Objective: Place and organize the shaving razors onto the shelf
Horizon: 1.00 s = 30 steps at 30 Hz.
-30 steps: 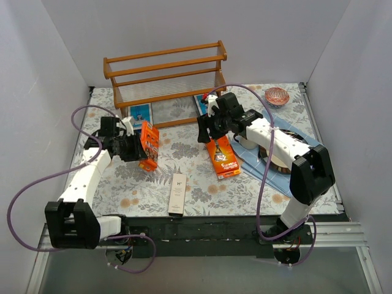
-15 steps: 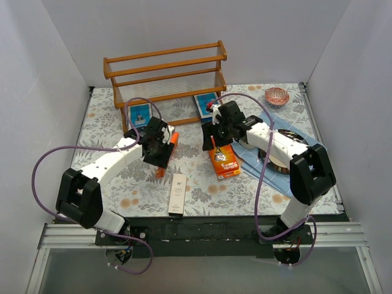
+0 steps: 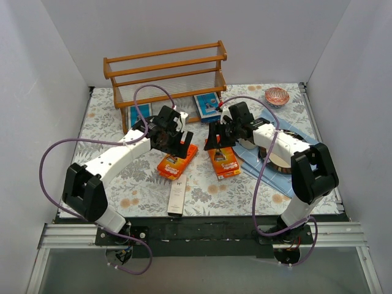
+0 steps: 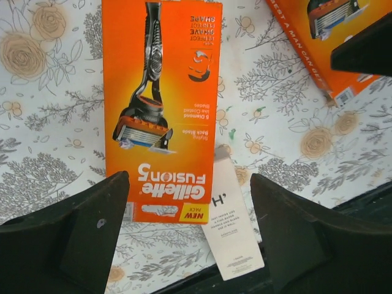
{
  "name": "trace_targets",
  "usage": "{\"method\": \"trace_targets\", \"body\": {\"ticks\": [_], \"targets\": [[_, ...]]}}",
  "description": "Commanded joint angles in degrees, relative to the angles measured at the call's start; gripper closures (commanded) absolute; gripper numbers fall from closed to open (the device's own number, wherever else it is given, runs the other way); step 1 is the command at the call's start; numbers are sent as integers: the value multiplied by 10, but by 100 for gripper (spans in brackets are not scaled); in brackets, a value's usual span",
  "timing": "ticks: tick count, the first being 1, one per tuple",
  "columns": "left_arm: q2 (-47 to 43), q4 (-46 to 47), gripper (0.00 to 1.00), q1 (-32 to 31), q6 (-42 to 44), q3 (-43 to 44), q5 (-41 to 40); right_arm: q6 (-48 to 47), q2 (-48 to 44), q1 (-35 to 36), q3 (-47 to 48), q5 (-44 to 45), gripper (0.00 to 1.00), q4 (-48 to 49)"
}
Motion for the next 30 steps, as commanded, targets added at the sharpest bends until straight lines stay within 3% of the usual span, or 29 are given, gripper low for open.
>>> {"method": "trace_targets", "body": {"ticks": [1,5,10,11,18,30], "targets": [[-59,13,20,37,-68,-41,71,44,8,5,-14,-109,25,70],[-84,33,20,144,-128,-120,134,111,51,17,-4,-183,24,102],[-89,84,20,235,-138,-181,210,163,88,36,-1,-190,22,92],[-92,102,20,244,-137,-190,264,171,90,39,-8,-192,22,94],[-51,253,23,273,-206,-263,406,205,122,52,-18,-216,22,137],[-6,308,29,285,-234,-330,476,200,156,54,-13,-216,26,145]]}}
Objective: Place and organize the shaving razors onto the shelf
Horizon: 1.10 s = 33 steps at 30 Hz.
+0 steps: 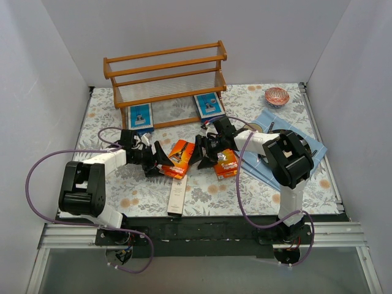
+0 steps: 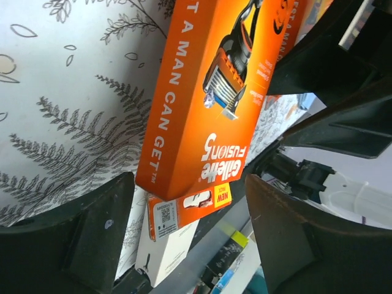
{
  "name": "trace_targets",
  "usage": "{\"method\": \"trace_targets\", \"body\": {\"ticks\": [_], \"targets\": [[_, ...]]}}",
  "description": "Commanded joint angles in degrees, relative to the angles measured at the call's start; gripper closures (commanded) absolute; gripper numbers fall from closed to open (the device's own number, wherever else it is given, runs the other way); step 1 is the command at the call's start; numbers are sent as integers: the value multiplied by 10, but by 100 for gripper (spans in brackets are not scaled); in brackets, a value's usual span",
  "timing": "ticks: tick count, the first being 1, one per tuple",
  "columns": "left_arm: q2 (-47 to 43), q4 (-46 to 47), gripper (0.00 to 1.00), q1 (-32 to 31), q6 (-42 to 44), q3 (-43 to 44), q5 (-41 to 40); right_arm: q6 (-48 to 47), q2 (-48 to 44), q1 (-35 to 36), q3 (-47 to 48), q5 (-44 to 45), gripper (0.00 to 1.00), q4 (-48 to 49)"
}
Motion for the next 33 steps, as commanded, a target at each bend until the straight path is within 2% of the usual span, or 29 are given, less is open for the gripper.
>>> {"method": "trace_targets", "body": {"ticks": [1,7,9,13,18,19,23,28,33], "targets": [[5,47,31,11,-15,-22,57,2,11,1,7,-13,26,21],[11,147,51,32,-89,-73,133,-12,18,1,22,-6,27,14],[14,183,52,36,-118,-82,140,-18,14,0,25,0,27,10],[31,237,47,39,-154,-94,149,-38,0,1,22,11,27,2],[55,283,54,40,-176,-90,158,-49,-22,1,7,20,27,4],[62,288,57,40,-184,-91,158,-50,-23,1,3,22,27,4],[66,328,85,40,-212,-101,176,-74,-36,-1,4,31,27,-11],[30,304,89,47,-207,-99,177,-139,-62,-13,31,49,27,-62],[-70,221,90,57,-162,-81,181,-261,-112,-40,84,72,26,-142]]}}
